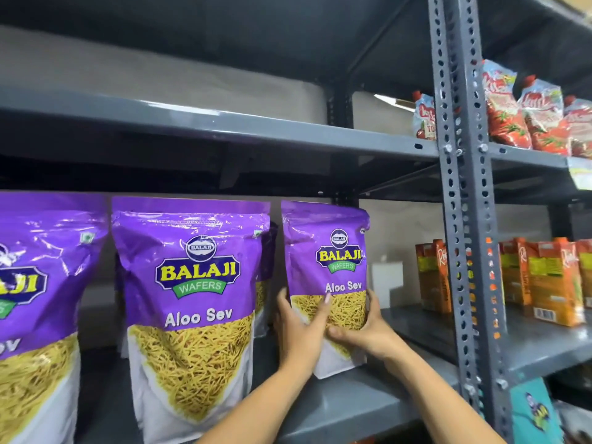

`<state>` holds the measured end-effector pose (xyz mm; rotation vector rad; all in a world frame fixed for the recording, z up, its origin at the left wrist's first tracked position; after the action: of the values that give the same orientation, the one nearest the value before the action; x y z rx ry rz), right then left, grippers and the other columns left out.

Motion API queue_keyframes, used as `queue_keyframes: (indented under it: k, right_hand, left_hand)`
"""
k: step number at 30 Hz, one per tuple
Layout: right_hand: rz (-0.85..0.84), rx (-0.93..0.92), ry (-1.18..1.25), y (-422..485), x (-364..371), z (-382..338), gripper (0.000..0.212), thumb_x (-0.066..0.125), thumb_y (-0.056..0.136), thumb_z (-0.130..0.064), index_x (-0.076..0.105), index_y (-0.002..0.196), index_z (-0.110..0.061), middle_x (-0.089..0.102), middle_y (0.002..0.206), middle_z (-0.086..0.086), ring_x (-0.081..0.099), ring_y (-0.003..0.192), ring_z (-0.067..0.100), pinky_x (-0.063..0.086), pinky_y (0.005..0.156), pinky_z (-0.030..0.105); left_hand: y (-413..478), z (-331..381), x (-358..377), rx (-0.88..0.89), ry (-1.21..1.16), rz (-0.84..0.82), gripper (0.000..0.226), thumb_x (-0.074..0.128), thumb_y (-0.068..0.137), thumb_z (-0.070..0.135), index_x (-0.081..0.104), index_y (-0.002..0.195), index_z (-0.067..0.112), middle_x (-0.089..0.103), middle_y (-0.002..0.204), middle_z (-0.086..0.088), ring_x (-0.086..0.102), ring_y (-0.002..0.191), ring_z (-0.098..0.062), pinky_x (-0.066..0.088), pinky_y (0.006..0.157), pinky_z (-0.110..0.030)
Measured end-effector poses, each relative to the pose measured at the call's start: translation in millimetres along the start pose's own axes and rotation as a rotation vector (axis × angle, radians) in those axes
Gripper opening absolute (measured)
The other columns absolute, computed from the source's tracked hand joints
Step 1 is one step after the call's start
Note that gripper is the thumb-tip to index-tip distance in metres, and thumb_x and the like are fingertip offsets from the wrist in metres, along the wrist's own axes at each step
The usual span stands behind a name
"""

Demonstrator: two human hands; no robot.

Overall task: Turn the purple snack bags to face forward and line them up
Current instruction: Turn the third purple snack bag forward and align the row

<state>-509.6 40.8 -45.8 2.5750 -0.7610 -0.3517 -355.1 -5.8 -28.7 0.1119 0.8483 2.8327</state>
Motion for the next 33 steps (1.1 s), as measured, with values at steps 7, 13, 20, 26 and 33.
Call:
queue_keyframes:
  k: [7, 13, 20, 26, 33]
  right_hand:
    - [-0.110, -0.064, 0.016, -6, 6, -15, 0.105, 0.091, 0.049, 0.000, 0.032, 0.133, -0.019, 0.065, 0.122, 0.007, 0.069, 0.104, 0.015, 0.057, 0.083, 0.028]
    - [-0.067, -0.078, -0.022, -17, 5, -16, 0.098, 0.090, 0.053, -0.003, 0.033, 0.129, -0.025, 0.065, 0.121, 0.001, 0.065, 0.112, 0.018, 0.055, 0.091, 0.030]
    - [-0.062, -0.107, -0.027, -41, 7, -28, 0.092, 0.091, 0.053, -0.007, 0.037, 0.124, -0.029, 0.065, 0.118, 0.000, 0.066, 0.109, 0.014, 0.055, 0.087, 0.026]
    - [-0.072, -0.103, -0.034, -60, 5, -34, 0.102, 0.094, 0.048, -0.018, 0.034, 0.131, -0.028, 0.067, 0.119, -0.001, 0.069, 0.106, 0.013, 0.054, 0.093, 0.036]
    - [0.111, -0.075, -0.172, -80, 10, -47, 0.139, 0.087, 0.036, -0.060, 0.003, 0.145, -0.040, 0.045, 0.145, 0.001, 0.051, 0.128, 0.014, 0.043, 0.106, 0.040]
  left_hand:
    - [5, 6, 5, -0.039, 0.056, -0.144, 0.117, 0.084, 0.067, 0.037, 0.007, 0.152, 0.012, 0.025, 0.159, -0.007, 0.027, 0.145, -0.019, 0.024, 0.106, -0.020]
    - [0, 3, 3, -0.028, 0.077, -0.136, 0.111, 0.083, 0.070, 0.034, 0.010, 0.151, 0.012, 0.029, 0.157, -0.008, 0.029, 0.145, -0.021, 0.024, 0.097, -0.016]
    - [-14, 10, -9, 0.011, 0.098, -0.130, 0.111, 0.082, 0.068, 0.041, 0.014, 0.150, 0.011, 0.036, 0.153, -0.008, 0.038, 0.139, -0.023, 0.033, 0.109, -0.029]
    - [-26, 12, -16, 0.052, 0.086, -0.105, 0.110, 0.085, 0.063, 0.045, 0.021, 0.147, 0.015, 0.048, 0.145, -0.008, 0.049, 0.131, -0.024, 0.043, 0.107, -0.038]
    - [-62, 45, -40, 0.181, 0.203, -0.059, 0.111, 0.069, 0.064, 0.068, 0.019, 0.148, 0.017, 0.034, 0.152, -0.007, 0.036, 0.140, -0.023, 0.033, 0.109, -0.029]
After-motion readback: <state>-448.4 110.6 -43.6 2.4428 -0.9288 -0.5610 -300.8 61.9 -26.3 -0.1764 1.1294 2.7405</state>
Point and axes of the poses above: each hand's wrist, its own y-axis towards the middle knuckle, its own x-axis out of the palm, z = x × y, the point moved 4 cm from there along y, towards the middle knuckle
